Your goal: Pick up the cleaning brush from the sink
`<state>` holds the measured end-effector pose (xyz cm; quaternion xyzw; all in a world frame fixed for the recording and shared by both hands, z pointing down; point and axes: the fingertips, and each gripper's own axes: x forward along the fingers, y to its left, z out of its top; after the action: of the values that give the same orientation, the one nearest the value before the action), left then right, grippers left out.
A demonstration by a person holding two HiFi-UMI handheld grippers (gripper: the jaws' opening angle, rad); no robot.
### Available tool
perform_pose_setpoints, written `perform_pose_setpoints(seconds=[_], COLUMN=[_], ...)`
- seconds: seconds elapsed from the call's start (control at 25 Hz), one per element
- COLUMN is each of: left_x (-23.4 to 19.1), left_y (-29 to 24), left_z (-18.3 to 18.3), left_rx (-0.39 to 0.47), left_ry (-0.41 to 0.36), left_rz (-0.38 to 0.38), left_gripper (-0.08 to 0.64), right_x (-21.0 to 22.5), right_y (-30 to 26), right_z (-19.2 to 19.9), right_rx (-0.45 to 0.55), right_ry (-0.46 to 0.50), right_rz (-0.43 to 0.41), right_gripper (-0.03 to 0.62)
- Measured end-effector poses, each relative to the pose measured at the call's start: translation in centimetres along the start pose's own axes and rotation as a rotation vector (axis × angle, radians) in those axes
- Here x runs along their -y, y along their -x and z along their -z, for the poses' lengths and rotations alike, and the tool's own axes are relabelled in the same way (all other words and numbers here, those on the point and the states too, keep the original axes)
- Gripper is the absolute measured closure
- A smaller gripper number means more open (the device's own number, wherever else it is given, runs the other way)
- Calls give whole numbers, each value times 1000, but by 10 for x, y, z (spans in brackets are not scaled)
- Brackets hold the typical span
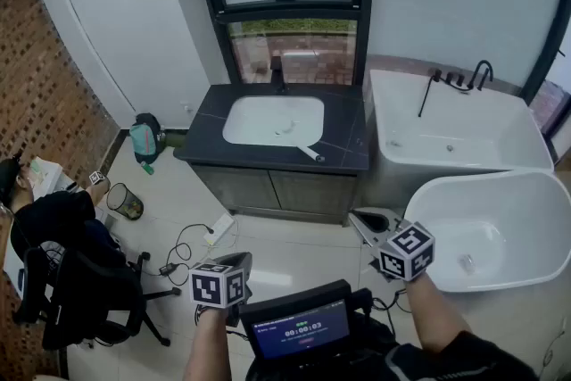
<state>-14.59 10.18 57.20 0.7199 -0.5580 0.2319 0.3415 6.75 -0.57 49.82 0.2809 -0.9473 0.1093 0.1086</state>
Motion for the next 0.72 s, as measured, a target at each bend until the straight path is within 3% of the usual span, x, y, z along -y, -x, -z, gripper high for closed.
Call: perform_pose_setpoints(seconds=[0.28, 0.36, 0.4, 0.56, 0.64, 0.72], left_x=[16, 14, 10, -26, -53, -93], left_y=[-28, -39, -45, -73, -88, -110], left_z=[-37, -51, -59, -94, -119, -151], left_rx=[23, 31, 35, 59, 86, 100], left_ry=[18, 12, 7, -6, -8, -13], left_rz=[-21, -38, -50, -90, -81, -65], left_gripper=[560, 560, 560, 557, 534, 534], right_x=[50, 63, 71, 101, 115, 134], right_y=[-20, -38, -50, -112, -152, -205], right_z=[-22, -25, -26, -26, -31, -41], right_rx=[-45, -85, -104, -174, -208, -233], right_ry=[18, 27, 32, 11, 3, -6], right_rz=[-47, -81, -91, -106, -108, -93], right_gripper=[578, 480, 474, 474, 376, 373])
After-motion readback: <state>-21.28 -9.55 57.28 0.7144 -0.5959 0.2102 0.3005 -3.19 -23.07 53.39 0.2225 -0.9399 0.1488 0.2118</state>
